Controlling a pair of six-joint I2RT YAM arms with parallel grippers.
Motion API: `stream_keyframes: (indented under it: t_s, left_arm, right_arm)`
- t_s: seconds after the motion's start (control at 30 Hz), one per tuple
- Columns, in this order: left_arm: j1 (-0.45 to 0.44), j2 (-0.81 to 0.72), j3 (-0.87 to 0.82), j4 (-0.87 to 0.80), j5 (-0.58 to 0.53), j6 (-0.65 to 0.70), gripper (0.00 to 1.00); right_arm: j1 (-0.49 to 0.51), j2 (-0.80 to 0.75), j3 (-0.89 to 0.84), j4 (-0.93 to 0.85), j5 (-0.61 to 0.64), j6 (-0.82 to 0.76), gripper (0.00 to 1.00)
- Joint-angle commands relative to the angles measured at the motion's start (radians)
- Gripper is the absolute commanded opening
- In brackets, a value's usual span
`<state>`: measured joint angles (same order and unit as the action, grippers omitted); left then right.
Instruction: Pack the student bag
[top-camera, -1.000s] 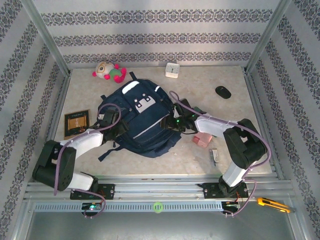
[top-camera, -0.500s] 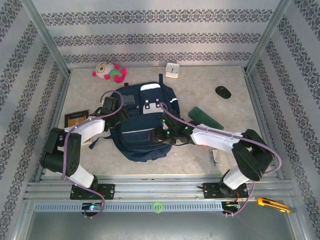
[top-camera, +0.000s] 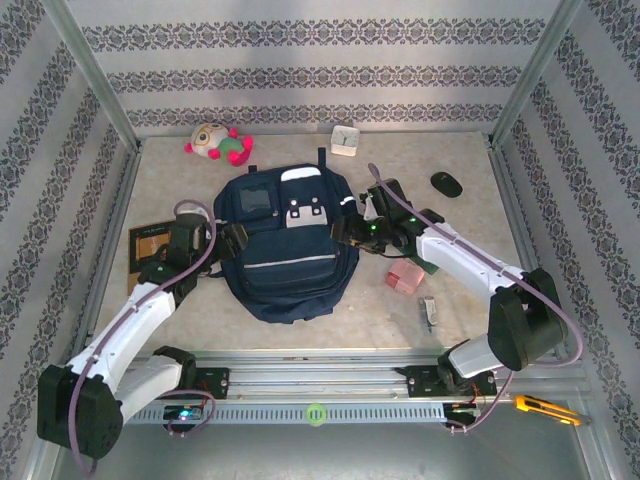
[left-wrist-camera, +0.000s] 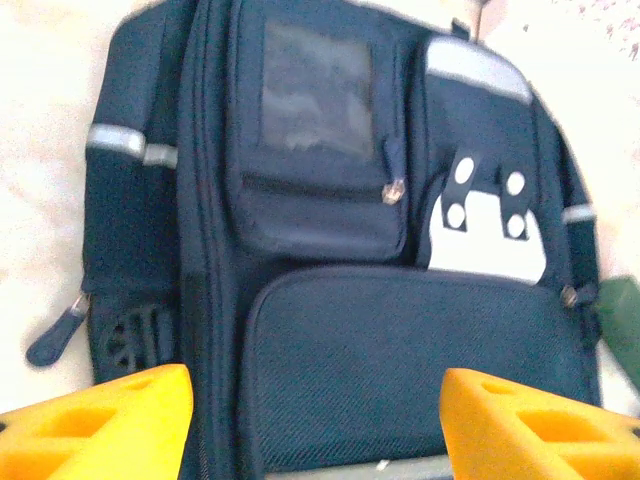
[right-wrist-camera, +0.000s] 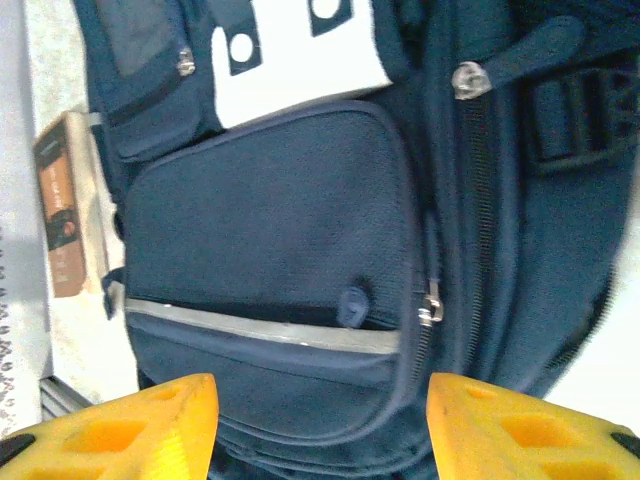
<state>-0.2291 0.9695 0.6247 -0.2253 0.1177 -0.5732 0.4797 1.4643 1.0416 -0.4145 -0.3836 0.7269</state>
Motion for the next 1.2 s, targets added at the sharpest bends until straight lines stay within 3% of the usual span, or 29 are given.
stream_keyframes:
  t_s: [0.0,0.1,0.23,0.33,0.47,0.67,0.77,0.97,1.17]
  left_arm:
    - [-0.010,-0.066,-0.058,0.066,0.068,0.103,0.65]
    - [-0.010,-0.083,-0.068,0.114,0.137,0.209,0.64]
    - [-0.015,-0.050,0.001,0.070,0.266,0.479,0.64]
    - [-0.018,-0.002,0.096,-0.076,0.222,0.672,0.67]
    - [-0.019,0.076,0.214,-0.222,0.121,0.750,0.72]
    - [-0.005,0.129,0.260,-0.231,0.034,0.581,0.75]
    - [0.050,0.166,0.292,-0.269,0.014,0.467,0.76]
    - [0.215,0.236,0.354,-0.370,0.055,0.350,0.76]
    - [0.470,0.305,0.418,-0.471,0.100,0.317,0.77]
  right_arm:
    - [-0.041,-0.044,0.003,-0.149,0.011,-0.072,0.58]
    - [-0.090,-0.105,-0.018,-0.236,0.055,-0.106,0.59]
    - [-0.158,-0.198,-0.072,-0.262,0.050,-0.115,0.59]
    - [-0.177,-0.257,-0.108,-0.256,0.056,-0.100,0.59]
    - [-0.179,-0.291,-0.139,-0.239,0.048,-0.076,0.59]
    - [-0.139,-0.293,-0.133,-0.200,0.040,-0.045,0.59]
    - [-0.069,-0.265,-0.108,-0.142,0.049,0.005,0.58]
    - [0.183,-0.097,0.006,0.067,0.149,0.135,0.59]
    - [0.406,0.214,0.232,0.275,0.214,0.261,0.57]
